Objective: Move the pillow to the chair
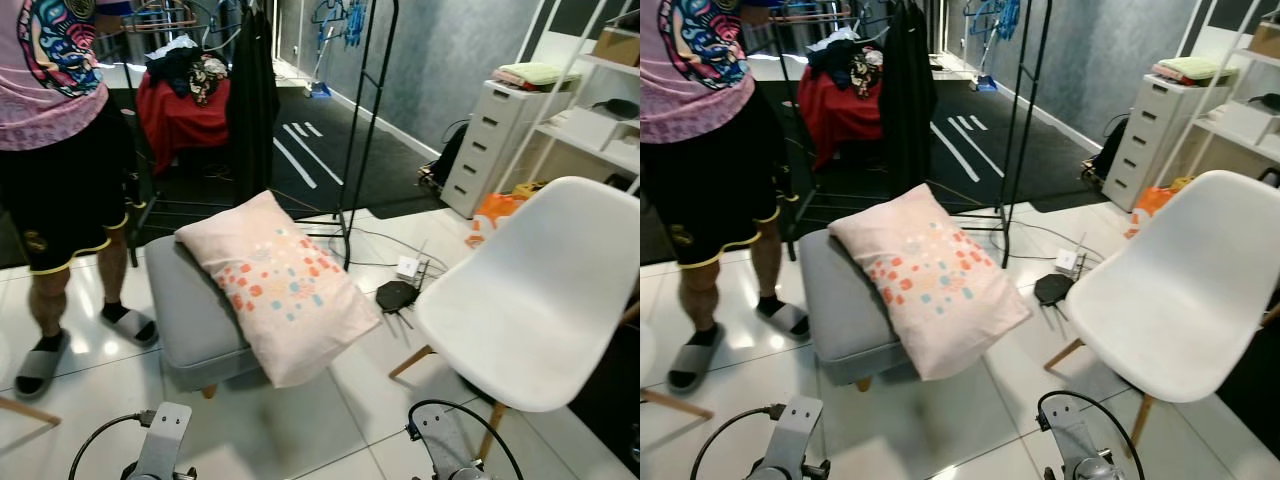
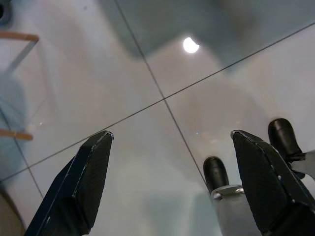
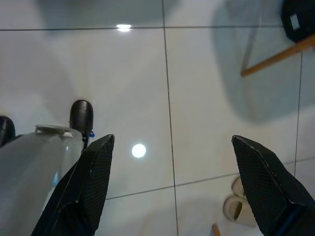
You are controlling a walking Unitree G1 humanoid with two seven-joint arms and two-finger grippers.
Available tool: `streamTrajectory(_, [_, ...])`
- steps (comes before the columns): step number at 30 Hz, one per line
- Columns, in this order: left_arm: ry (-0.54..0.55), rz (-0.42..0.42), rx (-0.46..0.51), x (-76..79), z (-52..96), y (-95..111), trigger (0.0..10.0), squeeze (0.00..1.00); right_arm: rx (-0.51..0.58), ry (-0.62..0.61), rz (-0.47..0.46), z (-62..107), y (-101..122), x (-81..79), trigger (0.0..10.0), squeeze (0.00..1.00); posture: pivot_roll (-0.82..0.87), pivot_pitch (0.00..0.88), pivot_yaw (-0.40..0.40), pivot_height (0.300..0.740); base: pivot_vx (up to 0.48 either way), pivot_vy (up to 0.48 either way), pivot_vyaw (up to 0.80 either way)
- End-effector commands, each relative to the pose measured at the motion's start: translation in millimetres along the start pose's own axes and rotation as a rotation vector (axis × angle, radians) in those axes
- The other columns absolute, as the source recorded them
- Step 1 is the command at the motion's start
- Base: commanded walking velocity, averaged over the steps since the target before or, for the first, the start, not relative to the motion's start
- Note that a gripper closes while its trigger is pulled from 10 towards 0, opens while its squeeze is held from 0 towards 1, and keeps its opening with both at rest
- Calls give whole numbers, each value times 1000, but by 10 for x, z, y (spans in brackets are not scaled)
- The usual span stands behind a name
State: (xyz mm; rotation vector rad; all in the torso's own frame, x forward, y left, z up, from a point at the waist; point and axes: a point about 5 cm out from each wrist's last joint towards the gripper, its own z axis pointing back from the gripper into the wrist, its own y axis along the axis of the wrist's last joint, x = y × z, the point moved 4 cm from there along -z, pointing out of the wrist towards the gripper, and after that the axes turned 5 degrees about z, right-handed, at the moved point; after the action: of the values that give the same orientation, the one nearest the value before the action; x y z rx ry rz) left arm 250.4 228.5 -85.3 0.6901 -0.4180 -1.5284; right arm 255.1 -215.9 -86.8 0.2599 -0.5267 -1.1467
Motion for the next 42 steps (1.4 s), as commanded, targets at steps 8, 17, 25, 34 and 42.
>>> streamTrajectory(8, [-11,-11,-21,-30,10,-65,10000,0,-2,-14,-21,3,-31,33,10000,0,-101,3,-56,740,291,0,0])
streamTrajectory(17, [-12,-15,-25,-42,13,-82,10000,0,-1,-16,-26,3,-26,36,10000,0,-102,7,-57,740,339,0,0])
streamTrajectory(25, [-14,-14,-25,-27,13,-85,10000,0,1,-17,-27,3,-19,40,10000,0,-102,9,-59,740,352,0,0])
streamTrajectory(34, [-16,-11,-25,-5,11,-80,10000,0,2,-17,-28,3,-18,41,10000,0,-103,10,-58,740,352,0,0])
streamTrajectory(42, [-16,-10,-23,12,10,-77,10000,0,4,-15,-29,3,-13,37,10000,0,-103,10,-59,740,358,0,0])
